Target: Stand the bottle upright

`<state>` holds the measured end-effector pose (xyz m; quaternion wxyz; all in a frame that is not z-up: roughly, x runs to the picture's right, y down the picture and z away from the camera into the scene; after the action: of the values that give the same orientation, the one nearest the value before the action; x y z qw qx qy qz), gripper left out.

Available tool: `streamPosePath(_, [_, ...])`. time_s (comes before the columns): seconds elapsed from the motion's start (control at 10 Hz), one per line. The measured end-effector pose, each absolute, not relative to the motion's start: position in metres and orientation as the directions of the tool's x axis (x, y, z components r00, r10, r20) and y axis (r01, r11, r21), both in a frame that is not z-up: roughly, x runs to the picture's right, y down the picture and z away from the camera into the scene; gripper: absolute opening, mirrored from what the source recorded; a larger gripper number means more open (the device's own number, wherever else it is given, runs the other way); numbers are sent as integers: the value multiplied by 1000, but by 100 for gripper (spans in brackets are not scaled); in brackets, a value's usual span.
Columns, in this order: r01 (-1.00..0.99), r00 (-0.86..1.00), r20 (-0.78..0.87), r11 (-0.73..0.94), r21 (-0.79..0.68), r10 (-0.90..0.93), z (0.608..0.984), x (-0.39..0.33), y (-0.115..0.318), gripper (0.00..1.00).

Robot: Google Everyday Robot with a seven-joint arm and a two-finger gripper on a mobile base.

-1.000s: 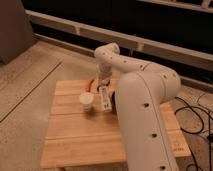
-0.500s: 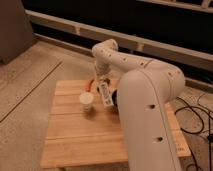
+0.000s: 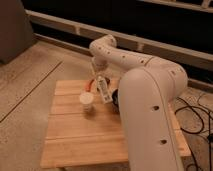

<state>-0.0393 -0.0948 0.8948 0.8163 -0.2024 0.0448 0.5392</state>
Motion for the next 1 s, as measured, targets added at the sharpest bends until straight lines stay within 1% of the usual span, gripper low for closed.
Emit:
streamPosePath(0.5, [-886,436,-265,359,-293,860,894,-45,-101,0])
streamPosePath(0.7, [-843,497,-167,427,-328,852,888,-68,-122,0])
streamPosePath(0.8, [-803,537,-78,481,-351,840,880,-89,-140,0])
streamPosePath(1.0, [-770,549,31,519,-370,836,870,-96,-161,0])
